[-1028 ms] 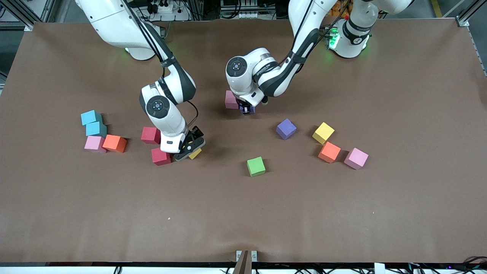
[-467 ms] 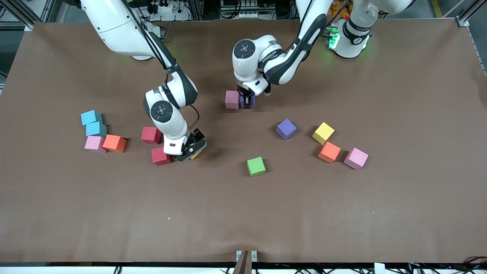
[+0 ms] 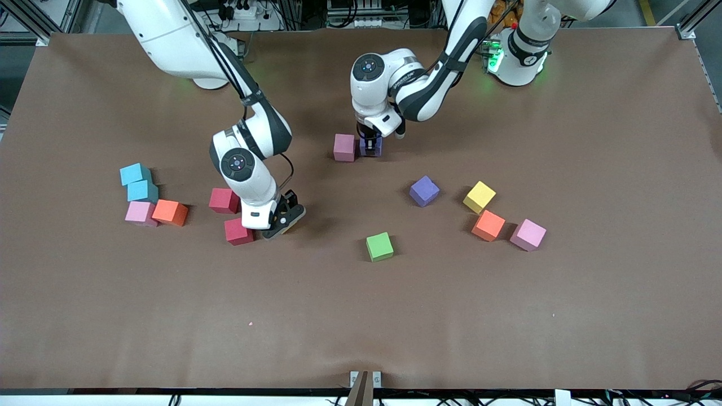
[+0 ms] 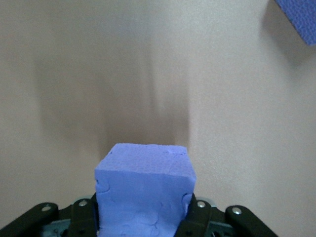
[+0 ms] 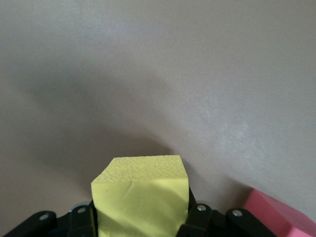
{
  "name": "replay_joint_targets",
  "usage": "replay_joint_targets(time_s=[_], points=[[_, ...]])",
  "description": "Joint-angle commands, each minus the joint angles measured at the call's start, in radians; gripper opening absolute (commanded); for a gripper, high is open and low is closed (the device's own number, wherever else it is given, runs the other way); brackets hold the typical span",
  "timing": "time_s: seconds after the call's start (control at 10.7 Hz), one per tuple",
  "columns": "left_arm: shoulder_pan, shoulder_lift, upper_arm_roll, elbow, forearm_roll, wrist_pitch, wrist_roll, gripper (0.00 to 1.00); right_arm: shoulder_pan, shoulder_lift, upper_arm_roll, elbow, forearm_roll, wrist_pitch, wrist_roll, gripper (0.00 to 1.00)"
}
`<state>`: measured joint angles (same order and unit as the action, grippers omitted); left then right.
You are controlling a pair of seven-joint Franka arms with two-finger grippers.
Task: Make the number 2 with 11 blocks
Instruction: 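Carry the yellow cube toward the pink cube with the right gripper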
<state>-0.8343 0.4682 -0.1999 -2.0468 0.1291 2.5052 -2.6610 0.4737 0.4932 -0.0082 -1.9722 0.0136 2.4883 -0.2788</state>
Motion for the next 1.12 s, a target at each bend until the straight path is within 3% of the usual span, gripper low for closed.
replay_joint_targets(time_s=[0.0, 0.19, 0.65, 1.03], points=[[0.006, 0.001, -0.003, -0.004, 0.032, 0.034, -0.002, 0.0, -0.053, -0.07, 0.016, -0.022, -0.015, -0.066, -0.106, 0.34], [0.004, 0.03, -0.003, 0.02, 0.03, 0.035, -0.002, 0.0, -0.089, -0.085, 0.04, -0.054, -0.015, -0.075, -0.222, 0.34], [0.006, 0.066, -0.001, 0.063, 0.029, 0.035, -0.004, 0.0, -0.09, -0.228, 0.154, -0.206, -0.015, -0.08, -0.286, 0.34], [0.006, 0.093, -0.001, 0.088, 0.029, 0.035, -0.007, 0.0, -0.093, -0.289, 0.163, -0.283, -0.015, -0.071, -0.371, 0.34]])
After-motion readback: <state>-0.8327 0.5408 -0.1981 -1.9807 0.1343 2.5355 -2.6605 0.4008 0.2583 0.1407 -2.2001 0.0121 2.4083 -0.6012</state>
